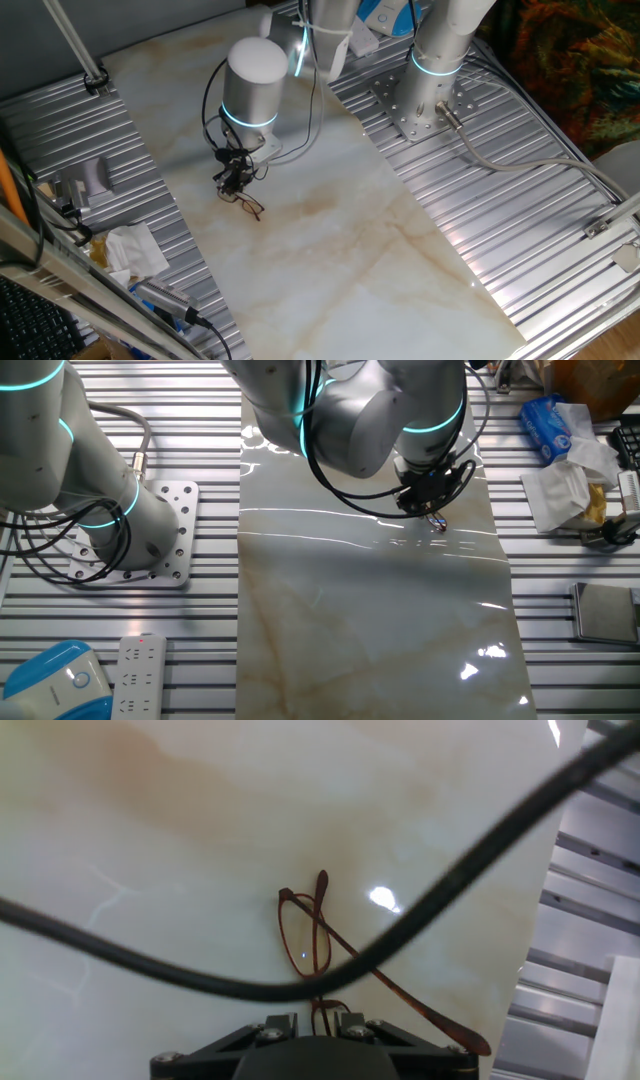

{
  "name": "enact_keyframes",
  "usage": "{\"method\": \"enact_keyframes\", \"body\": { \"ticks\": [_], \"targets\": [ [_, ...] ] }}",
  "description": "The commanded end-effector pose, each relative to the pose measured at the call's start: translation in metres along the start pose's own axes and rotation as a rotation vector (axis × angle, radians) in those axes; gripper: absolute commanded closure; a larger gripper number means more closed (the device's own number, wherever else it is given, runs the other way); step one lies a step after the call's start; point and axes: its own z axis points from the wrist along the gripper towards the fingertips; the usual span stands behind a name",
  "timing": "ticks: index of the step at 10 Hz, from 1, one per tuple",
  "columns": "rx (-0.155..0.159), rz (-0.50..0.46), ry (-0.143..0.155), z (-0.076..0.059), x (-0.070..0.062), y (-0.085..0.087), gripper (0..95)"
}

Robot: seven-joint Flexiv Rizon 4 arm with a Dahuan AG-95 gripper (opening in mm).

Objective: Unfold the leg of the glasses (with one hand)

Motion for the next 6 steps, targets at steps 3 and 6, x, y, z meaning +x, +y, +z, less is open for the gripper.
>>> {"method": "enact_keyframes", "body": {
  "ticks": [3,6],
  "targets": [
    [0.008,0.045,-0.045,0.0064,0.0005,-0.0002,95.0],
    [-0.041,0.058,-0.046,0.0078,0.0007,0.0,95.0]
  ]
}}
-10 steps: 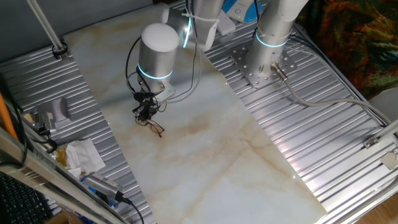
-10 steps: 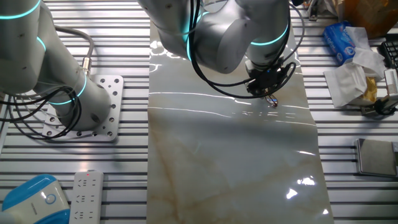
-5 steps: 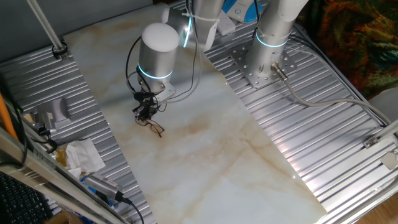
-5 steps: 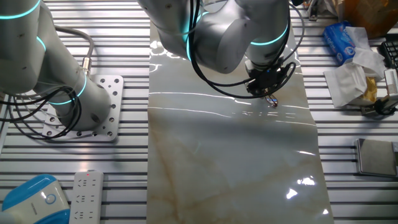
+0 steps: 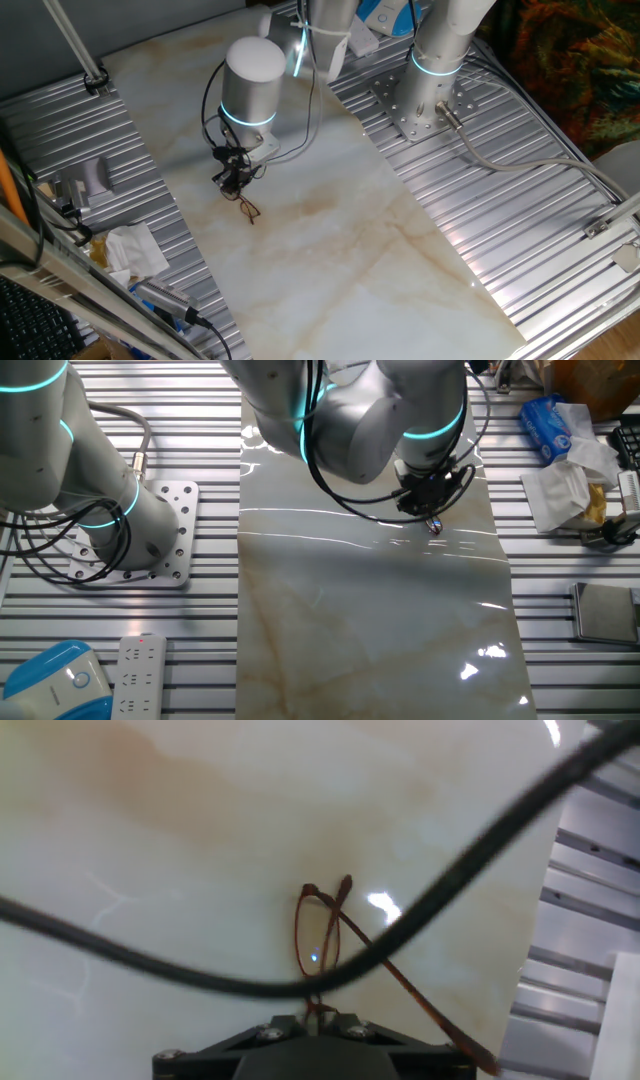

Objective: Unfold the leg of the glasses (with one hand)

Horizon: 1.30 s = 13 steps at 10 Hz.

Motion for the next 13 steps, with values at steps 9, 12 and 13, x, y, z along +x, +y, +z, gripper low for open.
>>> {"method": "enact_keyframes", "body": {
  "ticks": [9,12,13],
  "targets": [
    [0.01,0.104,-0.004,0.0,-0.001,0.009,95.0],
    [0.021,0.132,-0.014,0.001,0.0,0.014,95.0],
    [0.025,0.15,-0.02,0.002,0.0,0.016,95.0]
  ]
}}
